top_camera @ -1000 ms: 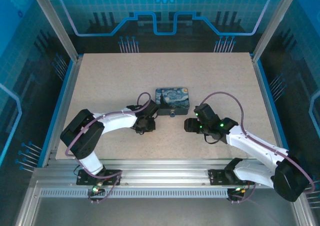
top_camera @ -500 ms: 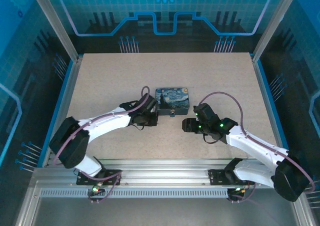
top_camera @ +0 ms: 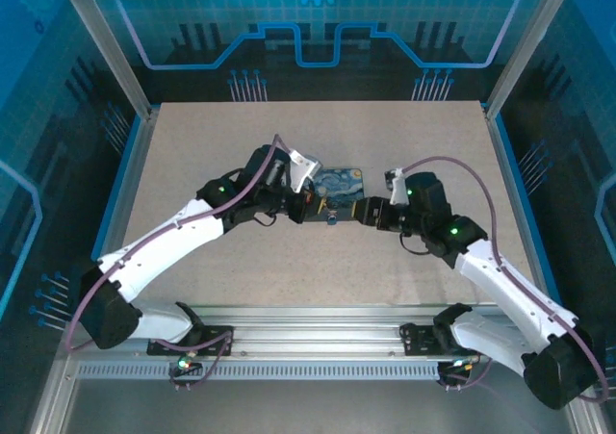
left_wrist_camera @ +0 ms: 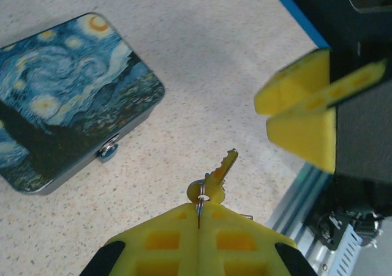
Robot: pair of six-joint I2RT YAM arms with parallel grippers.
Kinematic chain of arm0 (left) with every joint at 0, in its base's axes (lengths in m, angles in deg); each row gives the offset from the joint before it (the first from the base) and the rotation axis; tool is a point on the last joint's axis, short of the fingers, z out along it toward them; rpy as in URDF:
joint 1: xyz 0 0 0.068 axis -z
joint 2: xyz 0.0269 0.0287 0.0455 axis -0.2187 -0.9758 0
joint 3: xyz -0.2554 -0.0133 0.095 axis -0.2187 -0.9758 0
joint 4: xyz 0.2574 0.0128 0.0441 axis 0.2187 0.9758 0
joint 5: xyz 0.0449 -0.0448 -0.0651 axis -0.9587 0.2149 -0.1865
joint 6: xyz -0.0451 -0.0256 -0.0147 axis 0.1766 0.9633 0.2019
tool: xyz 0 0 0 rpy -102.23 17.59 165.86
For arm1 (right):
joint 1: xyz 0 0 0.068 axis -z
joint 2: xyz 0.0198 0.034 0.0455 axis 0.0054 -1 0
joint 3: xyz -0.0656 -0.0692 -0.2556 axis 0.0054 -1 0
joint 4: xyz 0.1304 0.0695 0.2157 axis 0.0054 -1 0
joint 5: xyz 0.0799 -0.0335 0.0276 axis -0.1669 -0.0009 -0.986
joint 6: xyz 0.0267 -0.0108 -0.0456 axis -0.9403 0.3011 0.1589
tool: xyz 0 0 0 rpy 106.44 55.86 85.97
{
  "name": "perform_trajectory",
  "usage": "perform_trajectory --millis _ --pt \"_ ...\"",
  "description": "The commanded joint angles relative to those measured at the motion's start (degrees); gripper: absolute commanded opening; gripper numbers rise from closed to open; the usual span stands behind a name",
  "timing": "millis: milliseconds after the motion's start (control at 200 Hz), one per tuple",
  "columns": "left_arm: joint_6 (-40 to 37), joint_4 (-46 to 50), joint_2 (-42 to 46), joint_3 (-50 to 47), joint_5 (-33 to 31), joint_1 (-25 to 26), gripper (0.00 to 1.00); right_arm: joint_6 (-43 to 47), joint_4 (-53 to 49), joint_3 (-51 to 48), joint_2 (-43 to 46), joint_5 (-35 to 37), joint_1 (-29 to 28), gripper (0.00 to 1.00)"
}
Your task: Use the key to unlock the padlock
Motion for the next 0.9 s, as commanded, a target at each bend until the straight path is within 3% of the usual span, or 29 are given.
perform_trajectory --millis 0,210,895 --pt "-4.44 2.83 1.42 2.39 4.71 0.1 0.0 0.18 0.69 4.09 1.12 -7.21 1.6 0.49" --pt "-3.79 2.68 0.96 3.39 6.23 0.11 0.0 0.31 0.97 9.11 -0.82 -9.47 0.72 0.43" --pt "-2.31 0.0 2.72 0.97 6.85 0.11 0.0 3.07 -3.35 18.35 -11.32 -4.12 -7.98 0.3"
